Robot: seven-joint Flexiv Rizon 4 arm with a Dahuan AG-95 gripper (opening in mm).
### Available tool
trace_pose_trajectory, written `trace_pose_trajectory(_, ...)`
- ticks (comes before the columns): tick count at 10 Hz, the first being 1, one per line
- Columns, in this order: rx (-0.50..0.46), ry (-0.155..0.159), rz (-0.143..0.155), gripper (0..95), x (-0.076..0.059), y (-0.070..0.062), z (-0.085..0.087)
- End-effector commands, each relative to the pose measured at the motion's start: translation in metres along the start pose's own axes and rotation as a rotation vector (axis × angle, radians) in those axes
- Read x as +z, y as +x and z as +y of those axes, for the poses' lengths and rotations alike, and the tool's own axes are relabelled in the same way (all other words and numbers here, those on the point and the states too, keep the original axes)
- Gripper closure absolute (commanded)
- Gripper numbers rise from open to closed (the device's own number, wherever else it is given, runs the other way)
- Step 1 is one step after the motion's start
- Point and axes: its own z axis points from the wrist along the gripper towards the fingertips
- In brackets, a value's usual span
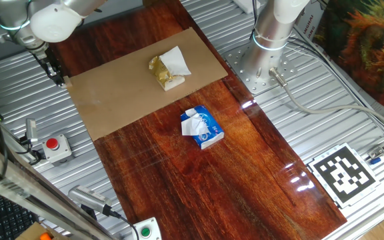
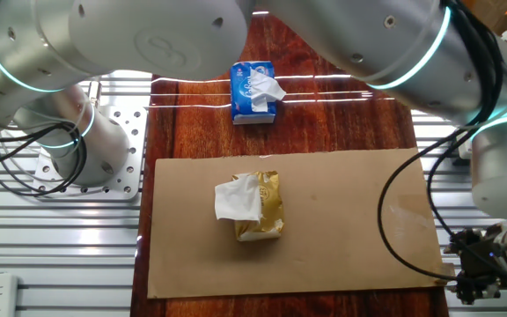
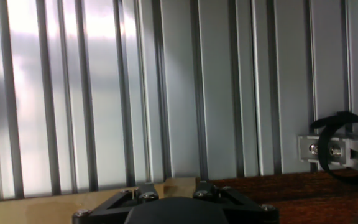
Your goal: Hold a small block with the gripper and sweep it from left to right on the table
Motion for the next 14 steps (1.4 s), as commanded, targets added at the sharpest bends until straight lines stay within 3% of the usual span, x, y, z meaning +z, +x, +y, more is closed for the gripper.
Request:
trace_pose_trajectory(1, -0.003, 0.002, -0.001, 38.0, 0.002, 0.006, 0.000)
trace_pose_trajectory(5, -0.007, 0.001, 0.001, 38.0, 0.018, 0.003, -0.004)
trace_pose_trajectory(8, -0.011, 0.001, -0.002, 38.0, 0.020, 0.002, -0.004)
trace_pose_trajectory(9, -0.010, 0.001, -0.001, 57.0, 0.020, 0.002, -0.004)
trace_pose_trajectory(14, -0.002, 0.002, 0.000, 57.0, 0.019, 0.003, -0.004)
